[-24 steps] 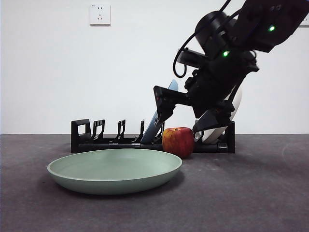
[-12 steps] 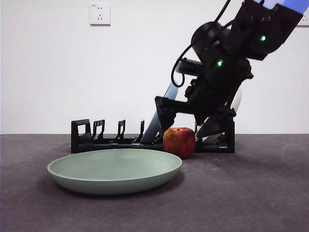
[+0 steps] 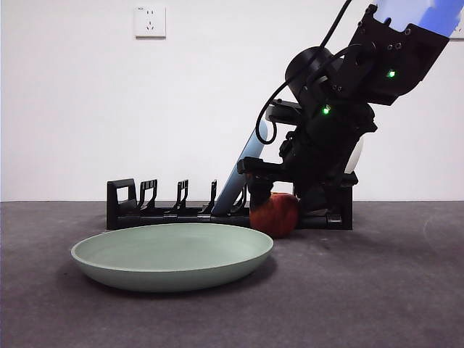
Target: Take the green plate from the plate rack,put the plate on the table,take the apple from the table,put the apple in the plate
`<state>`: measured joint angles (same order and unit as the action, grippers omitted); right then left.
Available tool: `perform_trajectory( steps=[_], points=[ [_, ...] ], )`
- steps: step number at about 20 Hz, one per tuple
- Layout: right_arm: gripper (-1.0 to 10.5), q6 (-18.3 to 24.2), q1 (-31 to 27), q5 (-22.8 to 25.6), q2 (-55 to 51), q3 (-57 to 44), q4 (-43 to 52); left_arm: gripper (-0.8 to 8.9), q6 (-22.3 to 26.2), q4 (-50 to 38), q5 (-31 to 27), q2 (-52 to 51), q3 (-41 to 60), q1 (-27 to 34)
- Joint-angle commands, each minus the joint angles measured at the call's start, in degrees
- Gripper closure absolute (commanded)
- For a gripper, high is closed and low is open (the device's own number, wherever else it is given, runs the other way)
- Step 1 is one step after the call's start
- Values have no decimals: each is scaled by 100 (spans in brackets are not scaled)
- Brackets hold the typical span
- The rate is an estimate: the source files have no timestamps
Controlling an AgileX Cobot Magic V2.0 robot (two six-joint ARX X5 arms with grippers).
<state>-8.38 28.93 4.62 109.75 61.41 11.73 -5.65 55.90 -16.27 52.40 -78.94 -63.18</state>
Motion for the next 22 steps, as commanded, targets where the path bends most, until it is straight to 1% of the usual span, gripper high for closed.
perform_trajectory(
  steps=[1,2,3,4,5,8,10,13,15,17,20,22],
  points=[
    [740,-79,-2,15,101,11,4,437,-39,-7,13,-7,13,-11],
    [822,-77,-2,-7,98,11,-2,437,-39,-7,15,-4,13,-11],
    [935,-77,2,-15,98,11,-4,437,-39,-7,13,-4,13,-11],
    [958,-74,4,-17,92,11,-9,437,-39,-7,13,-4,13,-11],
    [959,-39,20,-13,42,11,-63,437,-39,-4,11,-4,13,-11],
    [959,428,238,33,-461,11,-415,437,-37,-9,4,-4,13,-11],
    [959,435,463,26,-968,11,-811,437,-35,-9,4,-4,13,-11],
    [959,442,977,-15,-1464,11,-1335,437,-35,-20,4,-4,13,-11],
    [959,437,1351,-17,-1436,9,-1582,437,-35,-15,7,-4,13,-11],
    [959,437,1781,7,-1187,4,-1600,437,-37,-17,7,-4,13,-11],
    [959,437,2085,33,-929,4,-1602,437,-37,-20,7,-4,13,-11],
    [959,437,2142,33,-741,2,-1609,437,-37,-28,7,-4,13,-11]
  ],
)
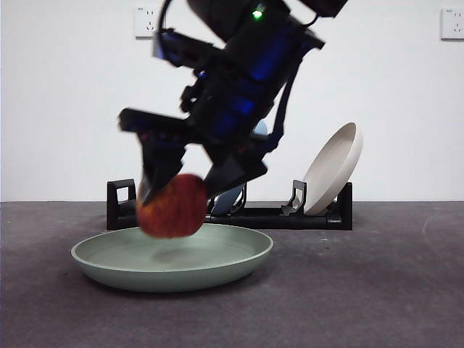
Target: Take the green plate from the plate rack,put the plate on the table,take the apple from the table,put the apple in the plate
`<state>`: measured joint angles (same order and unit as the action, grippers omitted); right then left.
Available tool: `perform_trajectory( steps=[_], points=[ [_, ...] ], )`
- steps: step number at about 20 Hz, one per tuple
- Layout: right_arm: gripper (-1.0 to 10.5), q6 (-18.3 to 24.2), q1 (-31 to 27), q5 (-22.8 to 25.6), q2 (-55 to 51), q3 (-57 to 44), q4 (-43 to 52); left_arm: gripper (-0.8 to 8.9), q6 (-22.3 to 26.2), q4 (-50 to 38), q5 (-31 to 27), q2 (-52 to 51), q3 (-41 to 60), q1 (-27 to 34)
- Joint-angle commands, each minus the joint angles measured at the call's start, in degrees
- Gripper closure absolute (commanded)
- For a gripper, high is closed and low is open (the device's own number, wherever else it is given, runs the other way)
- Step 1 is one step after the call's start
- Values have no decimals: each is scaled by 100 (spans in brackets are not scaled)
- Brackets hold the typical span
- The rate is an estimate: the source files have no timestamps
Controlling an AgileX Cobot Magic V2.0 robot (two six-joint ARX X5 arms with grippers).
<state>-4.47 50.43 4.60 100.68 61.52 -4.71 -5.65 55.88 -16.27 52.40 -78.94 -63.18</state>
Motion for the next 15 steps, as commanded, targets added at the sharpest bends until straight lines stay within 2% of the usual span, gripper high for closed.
perform_trajectory(
  steps=[1,8,9,10,12,13,15],
  points=[
    [959,44,-4,31,245,-9,37,437,-37,-26,7,-4,13,-11],
    [945,48,37,28,404,-9,-120,437,-39,-24,4,-4,13,-11],
    [868,46,37,33,404,-9,-232,437,-39,-24,4,-4,13,-11],
    [744,46,37,28,404,-9,-321,437,-39,-24,4,-4,13,-11],
    [376,33,37,26,404,-9,-422,437,-39,-26,4,-4,13,-11],
    [286,17,37,24,398,-7,-409,437,-39,-26,4,-4,13,-11],
    [284,37,35,26,337,-4,-289,437,-39,-15,4,-4,13,-11]
  ],
)
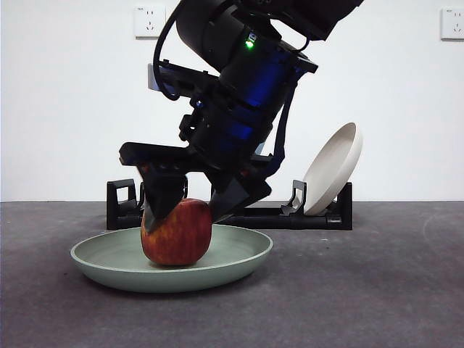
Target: Take the green plate from the plate rack,put the plate on the table,take the apple from the table,put the apple in the plate
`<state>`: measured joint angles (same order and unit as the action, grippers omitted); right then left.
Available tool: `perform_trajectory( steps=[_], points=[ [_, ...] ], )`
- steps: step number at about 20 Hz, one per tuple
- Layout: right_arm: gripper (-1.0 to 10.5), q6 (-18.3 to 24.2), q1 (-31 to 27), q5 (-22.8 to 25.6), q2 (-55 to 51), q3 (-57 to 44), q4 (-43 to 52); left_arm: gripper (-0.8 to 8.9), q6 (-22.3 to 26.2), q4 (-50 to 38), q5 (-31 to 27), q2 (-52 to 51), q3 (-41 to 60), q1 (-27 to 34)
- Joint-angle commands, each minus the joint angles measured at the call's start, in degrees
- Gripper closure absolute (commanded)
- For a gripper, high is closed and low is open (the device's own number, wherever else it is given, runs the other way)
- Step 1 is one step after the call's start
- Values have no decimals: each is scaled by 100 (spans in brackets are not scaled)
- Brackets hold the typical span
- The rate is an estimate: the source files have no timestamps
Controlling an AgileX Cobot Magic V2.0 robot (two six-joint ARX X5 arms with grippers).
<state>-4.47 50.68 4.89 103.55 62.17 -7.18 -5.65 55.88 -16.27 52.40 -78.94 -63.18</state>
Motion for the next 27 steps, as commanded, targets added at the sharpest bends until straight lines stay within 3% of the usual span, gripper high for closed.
perform_trajectory(
  steps=[1,7,11,15,19,25,27],
  points=[
    [284,46,7,-2,-4,-59,7,437,-39,-9,4,-4,13,-11],
    [285,44,9,-7,-1058,-15,-463,437,-39,-7,2,-4,13,-11],
    [288,44,9,-153,-2514,-15,-2188,437,-37,15,4,-4,13,-11],
    [290,-17,9,-800,-4085,-15,-3869,437,-42,160,11,-4,13,-11],
    [290,-48,9,-1259,-5206,-15,-4916,438,-177,520,280,-4,13,-11],
    [293,-164,9,-1401,-5661,-15,-5954,442,-229,743,807,-4,13,-11],
    [362,-157,9,-1403,-5674,-15,-6207,502,-236,811,852,-4,13,-11]
  ],
)
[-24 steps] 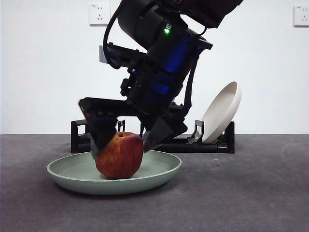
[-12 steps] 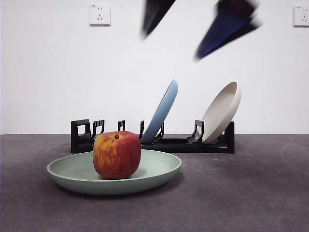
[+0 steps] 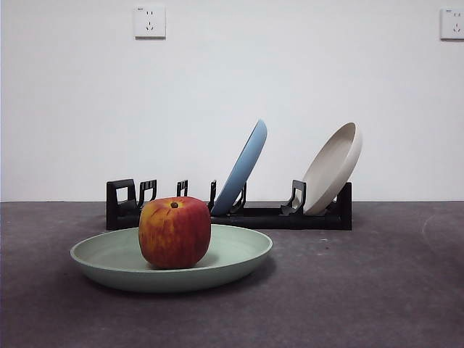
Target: Take the green plate from the plate rack,put the plate on the table,take the apple from the table,put the apple in the plate
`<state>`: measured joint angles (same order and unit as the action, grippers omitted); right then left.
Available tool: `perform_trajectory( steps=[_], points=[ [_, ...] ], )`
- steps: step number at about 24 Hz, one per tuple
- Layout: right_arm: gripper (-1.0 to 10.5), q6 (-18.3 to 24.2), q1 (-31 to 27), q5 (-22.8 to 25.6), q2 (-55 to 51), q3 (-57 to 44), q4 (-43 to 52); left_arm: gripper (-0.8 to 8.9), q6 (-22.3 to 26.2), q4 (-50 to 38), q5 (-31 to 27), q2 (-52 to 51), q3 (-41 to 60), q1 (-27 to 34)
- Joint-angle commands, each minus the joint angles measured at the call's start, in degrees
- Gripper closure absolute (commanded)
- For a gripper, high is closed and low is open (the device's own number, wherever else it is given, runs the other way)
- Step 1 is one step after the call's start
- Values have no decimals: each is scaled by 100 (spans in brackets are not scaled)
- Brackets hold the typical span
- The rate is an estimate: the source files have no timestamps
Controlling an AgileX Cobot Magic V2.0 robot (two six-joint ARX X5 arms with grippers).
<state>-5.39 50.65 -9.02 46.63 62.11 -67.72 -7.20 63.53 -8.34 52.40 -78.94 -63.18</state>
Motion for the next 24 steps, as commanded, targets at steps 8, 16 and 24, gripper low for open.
perform_trajectory(
  steps=[8,16,24],
  points=[
    [953,-39,11,-9,22,-9,-308,822,-131,179,136,-4,13,-11],
    [946,-118,9,31,17,-9,-293,817,-131,212,111,-4,13,-11],
    [946,-118,9,33,17,-9,-293,817,-131,212,111,-4,13,-11]
  ],
)
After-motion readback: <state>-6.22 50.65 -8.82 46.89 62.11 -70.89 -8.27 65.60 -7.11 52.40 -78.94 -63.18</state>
